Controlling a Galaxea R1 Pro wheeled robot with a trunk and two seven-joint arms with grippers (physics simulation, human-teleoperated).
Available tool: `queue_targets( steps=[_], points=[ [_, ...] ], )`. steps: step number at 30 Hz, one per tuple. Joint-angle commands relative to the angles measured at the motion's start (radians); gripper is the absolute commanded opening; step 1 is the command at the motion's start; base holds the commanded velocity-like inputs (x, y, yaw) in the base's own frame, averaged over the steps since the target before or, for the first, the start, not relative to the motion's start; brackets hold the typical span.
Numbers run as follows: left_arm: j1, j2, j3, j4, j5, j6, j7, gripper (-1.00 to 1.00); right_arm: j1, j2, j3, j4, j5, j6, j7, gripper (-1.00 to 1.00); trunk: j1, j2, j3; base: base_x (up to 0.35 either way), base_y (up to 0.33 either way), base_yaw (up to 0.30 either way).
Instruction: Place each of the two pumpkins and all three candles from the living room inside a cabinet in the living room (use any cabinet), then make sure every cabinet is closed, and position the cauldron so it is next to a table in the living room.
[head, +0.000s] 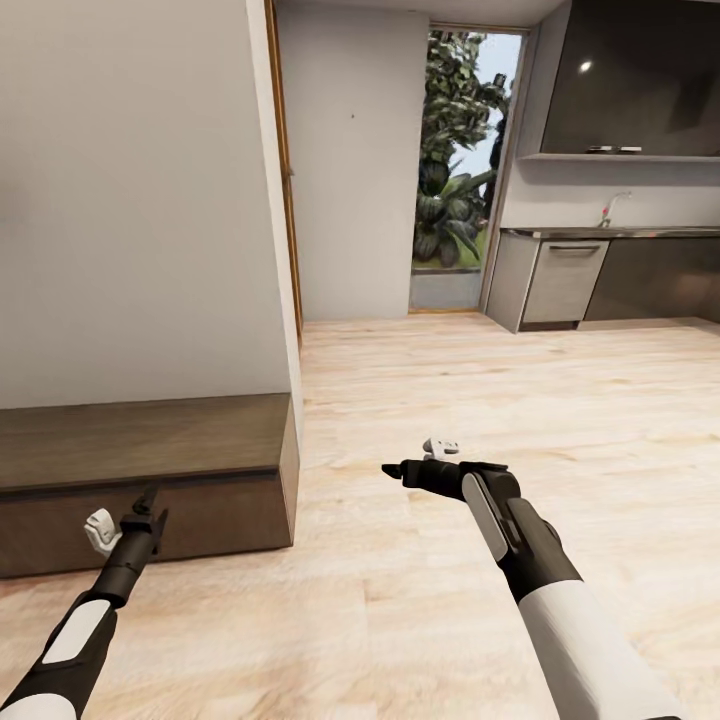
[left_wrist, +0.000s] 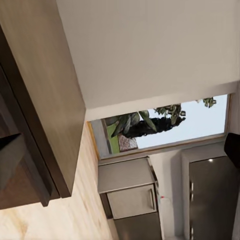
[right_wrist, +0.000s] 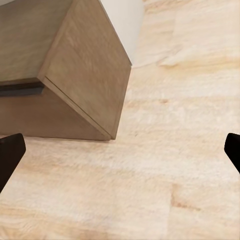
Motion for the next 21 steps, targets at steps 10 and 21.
queue_targets(
  steps=[10,21],
  points=[
    [-0.001,0.0,0.001,0.0,0.009,0.005,0.001,1.0,0.0,0.0,-0.001,-0.001,0.003,0.003,0.004,1.0,0.0,0.0,-0.001,0.079,-0.059,0.0],
    [-0.001,0.001,0.003,0.005,0.011,0.011,0.009,1.0,0.001,0.0,-0.001,-0.001,0.003,0.003,0.004,1.0,0.0,0.0,-0.001,0.081,-0.067,0.0]
  ],
)
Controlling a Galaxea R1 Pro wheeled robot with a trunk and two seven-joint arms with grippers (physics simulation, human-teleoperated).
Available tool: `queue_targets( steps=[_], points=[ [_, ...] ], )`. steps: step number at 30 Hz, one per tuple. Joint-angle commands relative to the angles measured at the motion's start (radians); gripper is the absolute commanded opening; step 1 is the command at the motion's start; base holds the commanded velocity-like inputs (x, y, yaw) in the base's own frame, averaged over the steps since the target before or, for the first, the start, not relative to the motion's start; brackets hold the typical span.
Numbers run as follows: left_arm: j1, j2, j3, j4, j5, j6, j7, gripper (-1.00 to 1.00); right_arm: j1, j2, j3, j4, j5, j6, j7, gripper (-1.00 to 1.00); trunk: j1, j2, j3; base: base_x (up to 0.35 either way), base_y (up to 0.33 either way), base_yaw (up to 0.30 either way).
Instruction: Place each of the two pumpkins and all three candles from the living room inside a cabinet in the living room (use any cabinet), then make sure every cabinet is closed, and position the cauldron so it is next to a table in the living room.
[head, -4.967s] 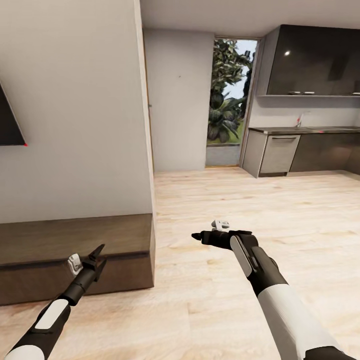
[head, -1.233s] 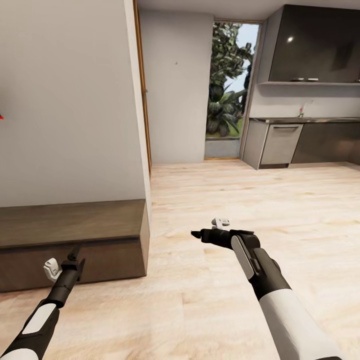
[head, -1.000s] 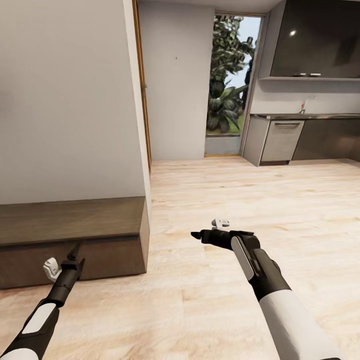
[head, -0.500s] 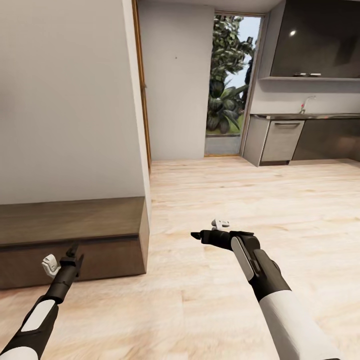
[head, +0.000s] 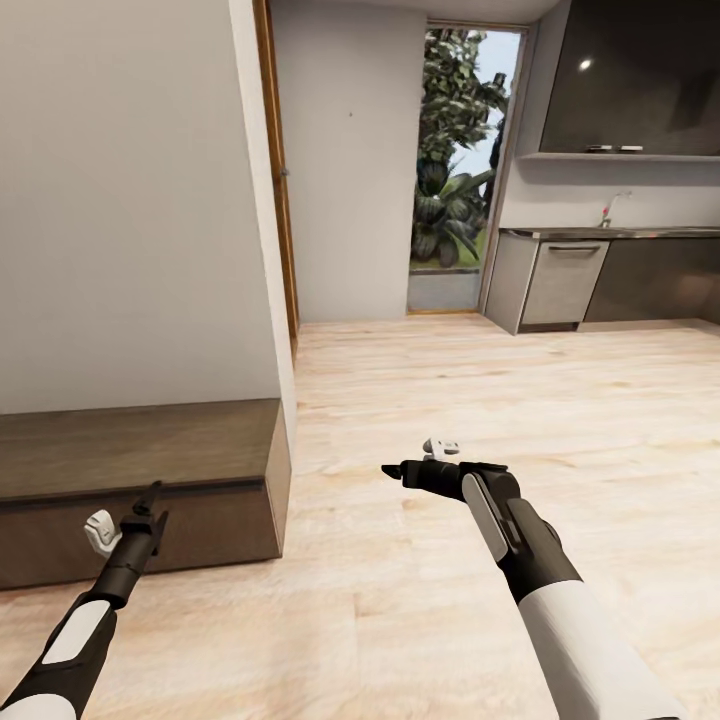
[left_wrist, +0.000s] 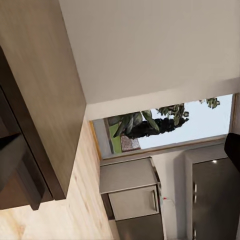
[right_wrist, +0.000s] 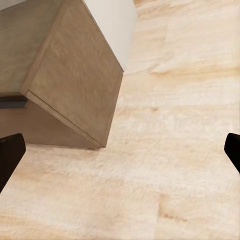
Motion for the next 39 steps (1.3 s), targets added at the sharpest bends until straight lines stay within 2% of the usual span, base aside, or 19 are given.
queue_targets(
  steps=[1,7,31,39],
  points=[
    [-0.001,0.0,0.001,0.001,0.009,0.01,-0.002,1.0,-0.001,0.0,-0.001,-0.001,0.003,0.004,0.004,1.0,0.0,0.0,-0.001,0.006,-0.005,0.0],
    [-0.001,-0.001,0.001,0.001,0.01,0.008,-0.002,1.0,-0.001,0.0,-0.001,-0.001,0.003,0.004,0.004,1.0,0.0,0.0,-0.001,0.002,-0.001,0.0],
    [-0.001,0.0,0.001,0.0,0.009,0.007,-0.004,1.0,-0.001,0.0,-0.001,-0.001,0.003,0.004,0.004,1.0,0.011,-0.006,-0.094,0.0,0.0,0.0],
    [-0.001,0.001,0.001,-0.001,0.012,0.012,-0.012,1.0,-0.001,0.0,-0.001,-0.001,0.003,0.004,0.004,1.0,0.011,-0.006,-0.094,0.0,0.0,0.0]
  ],
)
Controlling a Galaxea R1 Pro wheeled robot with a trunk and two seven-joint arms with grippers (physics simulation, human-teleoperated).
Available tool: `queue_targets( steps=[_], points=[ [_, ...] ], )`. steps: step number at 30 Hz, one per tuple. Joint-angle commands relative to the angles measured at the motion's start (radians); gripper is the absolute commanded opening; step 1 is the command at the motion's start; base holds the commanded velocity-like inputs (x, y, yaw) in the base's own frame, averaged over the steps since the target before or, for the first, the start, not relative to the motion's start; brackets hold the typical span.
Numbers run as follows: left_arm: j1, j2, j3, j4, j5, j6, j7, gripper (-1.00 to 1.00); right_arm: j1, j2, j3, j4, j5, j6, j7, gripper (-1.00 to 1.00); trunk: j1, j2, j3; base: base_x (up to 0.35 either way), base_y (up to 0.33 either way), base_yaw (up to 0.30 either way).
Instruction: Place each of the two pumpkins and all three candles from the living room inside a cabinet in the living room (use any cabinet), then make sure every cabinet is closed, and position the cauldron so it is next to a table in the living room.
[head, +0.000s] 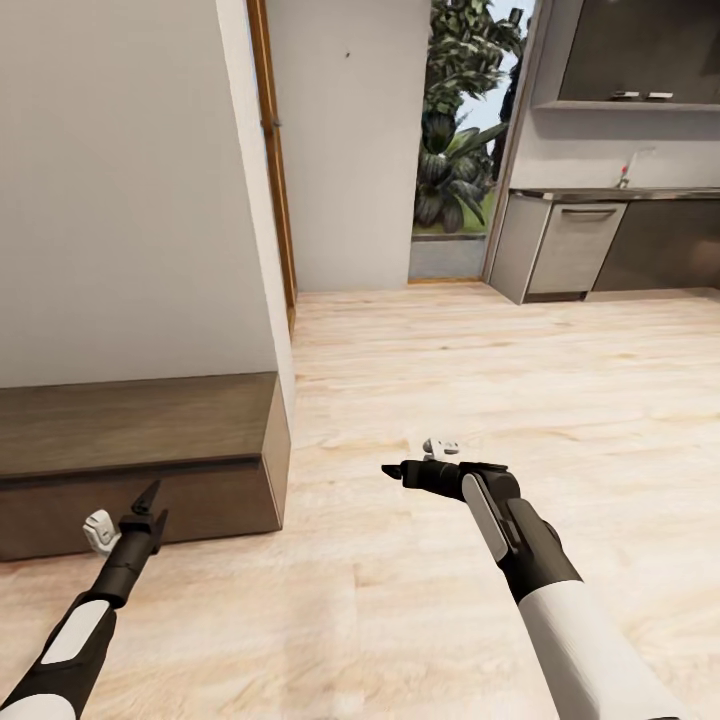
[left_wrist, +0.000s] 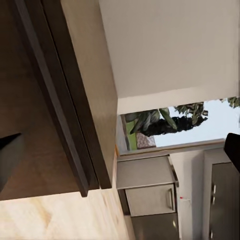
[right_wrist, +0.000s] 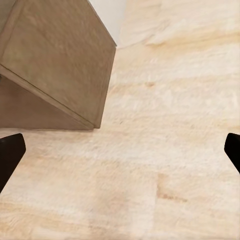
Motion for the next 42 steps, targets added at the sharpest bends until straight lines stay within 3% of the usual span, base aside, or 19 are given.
queue_targets(
  steps=[1,12,42],
  points=[
    [-0.001,0.0,0.002,-0.001,0.011,0.009,-0.005,1.0,0.0,0.0,-0.001,-0.001,0.003,0.004,0.004,1.0,0.0,0.0,-0.001,0.0,0.0,0.0],
    [-0.001,0.0,0.055,0.002,0.011,0.01,-0.053,1.0,0.0,0.0,-0.001,-0.001,0.003,0.004,0.004,1.0,0.0,0.0,-0.001,0.155,0.0,0.0],
    [-0.001,0.0,0.089,0.002,0.01,0.009,-0.039,1.0,0.001,0.0,-0.001,-0.001,0.003,0.004,0.004,1.0,0.0,0.0,-0.001,0.007,0.0,0.0]
  ],
)
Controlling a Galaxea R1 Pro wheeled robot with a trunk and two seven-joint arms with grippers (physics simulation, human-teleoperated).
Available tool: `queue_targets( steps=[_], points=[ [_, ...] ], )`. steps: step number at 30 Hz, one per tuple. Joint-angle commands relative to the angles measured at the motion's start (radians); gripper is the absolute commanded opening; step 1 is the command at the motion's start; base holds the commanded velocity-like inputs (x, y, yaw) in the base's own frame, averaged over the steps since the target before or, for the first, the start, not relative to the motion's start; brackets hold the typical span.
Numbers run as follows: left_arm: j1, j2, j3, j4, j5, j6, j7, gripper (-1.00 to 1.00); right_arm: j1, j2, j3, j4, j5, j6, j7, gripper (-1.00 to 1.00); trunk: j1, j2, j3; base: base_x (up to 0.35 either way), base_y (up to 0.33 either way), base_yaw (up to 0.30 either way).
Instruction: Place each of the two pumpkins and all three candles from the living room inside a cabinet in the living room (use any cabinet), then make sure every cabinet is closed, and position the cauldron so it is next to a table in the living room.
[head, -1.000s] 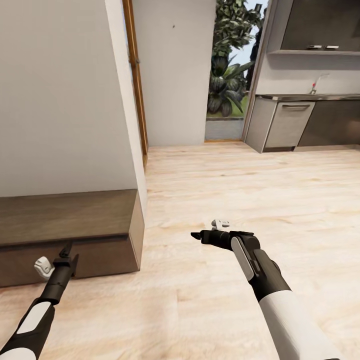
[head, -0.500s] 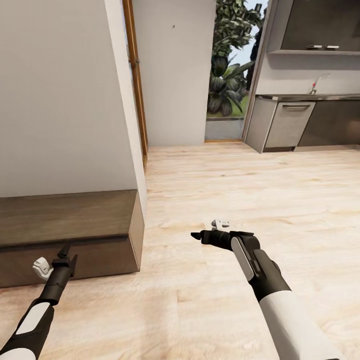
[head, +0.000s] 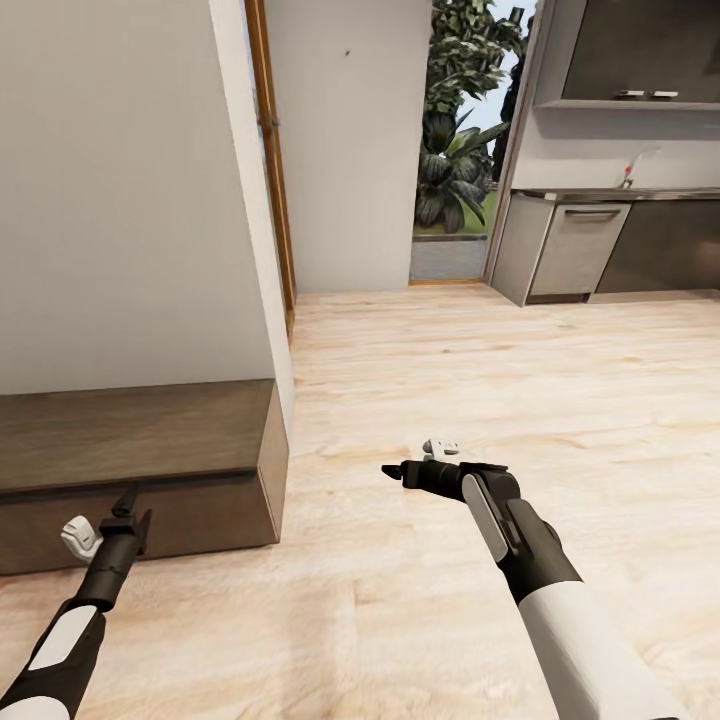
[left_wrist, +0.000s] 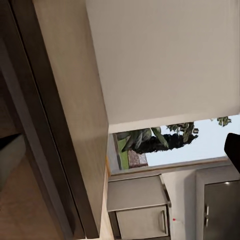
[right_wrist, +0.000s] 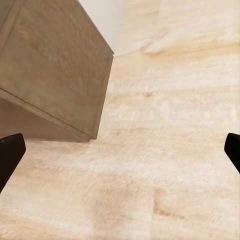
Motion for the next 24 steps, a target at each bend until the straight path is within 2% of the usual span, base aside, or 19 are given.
queue_targets(
  steps=[1,7,17,24],
  points=[
    [-0.001,0.0,0.004,0.001,0.008,0.009,-0.001,1.0,0.0,0.0,-0.001,-0.001,0.003,0.004,0.004,1.0,0.0,0.0,-0.001,0.0,0.0,0.0],
    [-0.001,0.0,0.011,0.0,0.01,0.007,0.064,1.0,0.004,0.0,-0.001,-0.001,0.003,0.004,0.004,1.0,0.0,0.0,-0.001,0.0,0.0,0.0],
    [-0.001,0.0,0.011,-0.005,0.01,0.003,0.074,1.0,0.004,0.0,-0.001,-0.001,0.003,0.004,0.004,1.0,0.0,0.0,-0.001,0.0,0.0,0.0],
    [-0.001,-0.001,0.011,-0.005,0.01,0.001,0.077,1.0,0.004,-0.001,-0.001,-0.001,0.003,0.003,0.004,1.0,0.003,-0.002,-0.028,0.0,0.0,0.0]
  ],
)
